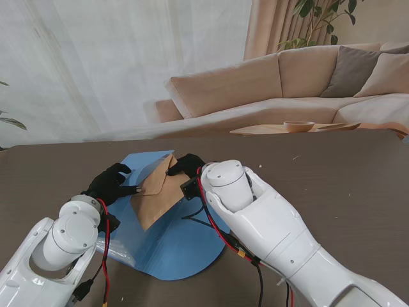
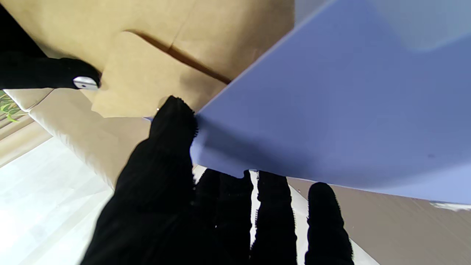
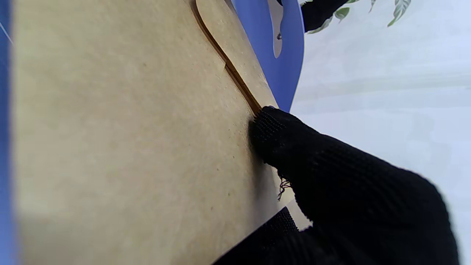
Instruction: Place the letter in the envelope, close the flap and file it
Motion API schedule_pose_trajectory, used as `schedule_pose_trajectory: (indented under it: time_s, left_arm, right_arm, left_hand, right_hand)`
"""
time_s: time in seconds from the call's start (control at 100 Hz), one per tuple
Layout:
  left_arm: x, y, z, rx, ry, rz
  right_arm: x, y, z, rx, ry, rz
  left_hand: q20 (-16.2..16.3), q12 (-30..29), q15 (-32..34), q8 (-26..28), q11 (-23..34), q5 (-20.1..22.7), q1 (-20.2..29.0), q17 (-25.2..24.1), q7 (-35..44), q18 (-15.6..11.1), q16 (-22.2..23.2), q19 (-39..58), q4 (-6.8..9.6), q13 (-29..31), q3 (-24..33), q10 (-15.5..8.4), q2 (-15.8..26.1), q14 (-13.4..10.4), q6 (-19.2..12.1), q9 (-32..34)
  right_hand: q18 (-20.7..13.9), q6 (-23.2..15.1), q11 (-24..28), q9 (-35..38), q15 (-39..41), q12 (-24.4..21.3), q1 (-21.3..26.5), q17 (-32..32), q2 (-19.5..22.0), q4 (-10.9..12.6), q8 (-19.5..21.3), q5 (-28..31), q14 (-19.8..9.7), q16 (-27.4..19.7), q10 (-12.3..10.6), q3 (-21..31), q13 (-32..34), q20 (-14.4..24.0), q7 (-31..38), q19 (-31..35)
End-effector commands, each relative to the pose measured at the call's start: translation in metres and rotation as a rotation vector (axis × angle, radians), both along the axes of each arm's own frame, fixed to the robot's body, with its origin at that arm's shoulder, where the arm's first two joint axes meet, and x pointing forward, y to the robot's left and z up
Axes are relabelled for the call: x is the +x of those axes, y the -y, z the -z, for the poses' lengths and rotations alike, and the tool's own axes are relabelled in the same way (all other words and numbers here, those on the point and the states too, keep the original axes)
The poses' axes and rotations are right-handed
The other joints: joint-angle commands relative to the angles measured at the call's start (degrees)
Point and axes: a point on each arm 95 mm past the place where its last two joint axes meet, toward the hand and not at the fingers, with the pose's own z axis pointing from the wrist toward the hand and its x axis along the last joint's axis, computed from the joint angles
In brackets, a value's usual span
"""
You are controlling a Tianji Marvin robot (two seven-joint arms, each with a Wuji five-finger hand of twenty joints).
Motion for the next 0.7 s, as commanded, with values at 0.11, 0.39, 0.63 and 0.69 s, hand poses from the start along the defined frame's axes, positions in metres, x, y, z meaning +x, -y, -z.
schedule_pose_trajectory:
  time_s: [0.11,0.39,0.63,0.69]
  left_arm:
    - [-0.002,0.009,-0.006,-0.031,0.007,0.024]
    - [-0.005,0.015,-0.01,-0.052,0.006,0.04]
    - [-0.007,0.018,-0.01,-0.055,-0.004,0.049]
    - [-0.007,0.017,-0.01,-0.053,-0.005,0.048]
  right_arm:
    - [0.0,-0.011,0.005,-0.002,-0.012,-0.038]
    - [0.005,-0.02,0.014,-0.02,-0.008,-0.07]
    - [0.006,-0.023,0.016,-0.039,0.012,-0.114]
    - [0.006,-0.021,0.016,-0.05,0.027,-0.125]
  left_hand:
    - [0.8,4.1,-0.7,0.5,13.4,0.1,9.0,-0.1,1.4,0.6,0.8,0.1,2.91,0.6,7.1,-10.2,11.1,1.8,0.2,5.9]
    - [0.9,4.2,-0.8,0.5,13.3,0.1,9.0,0.0,1.5,0.6,0.9,0.1,2.87,0.6,7.1,-10.2,11.2,1.9,0.1,5.9]
    - [1.0,4.3,-0.9,0.4,13.3,0.1,9.0,-0.1,1.4,0.5,0.9,0.0,2.89,0.6,7.2,-10.1,11.2,2.0,0.1,5.9]
    - [1.0,4.3,-0.8,0.4,13.3,0.1,9.0,0.0,1.4,0.6,1.0,0.0,2.91,0.6,7.2,-10.1,11.2,1.9,0.2,5.9]
  right_hand:
    - [0.6,0.2,1.7,1.9,0.5,0.0,2.8,0.8,0.3,-0.9,0.7,-1.2,0.7,-1.0,1.7,0.9,1.8,-0.3,1.6,3.0]
    - [0.5,0.1,1.5,1.6,-0.1,0.0,2.9,0.5,0.7,-1.0,0.6,-1.5,0.6,-1.3,1.6,0.5,1.7,-0.3,1.7,2.8]
    - [0.5,2.5,-0.9,-0.5,-4.8,0.0,-1.0,-2.2,0.9,-1.1,-4.6,-3.0,0.9,-3.5,2.4,-3.5,1.6,-0.3,-1.2,1.2]
    - [0.9,3.4,-1.6,-2.2,-7.2,0.4,-6.5,-4.2,0.3,-0.5,-6.4,-3.0,1.8,-4.0,3.2,-3.2,1.4,0.5,-4.0,0.8]
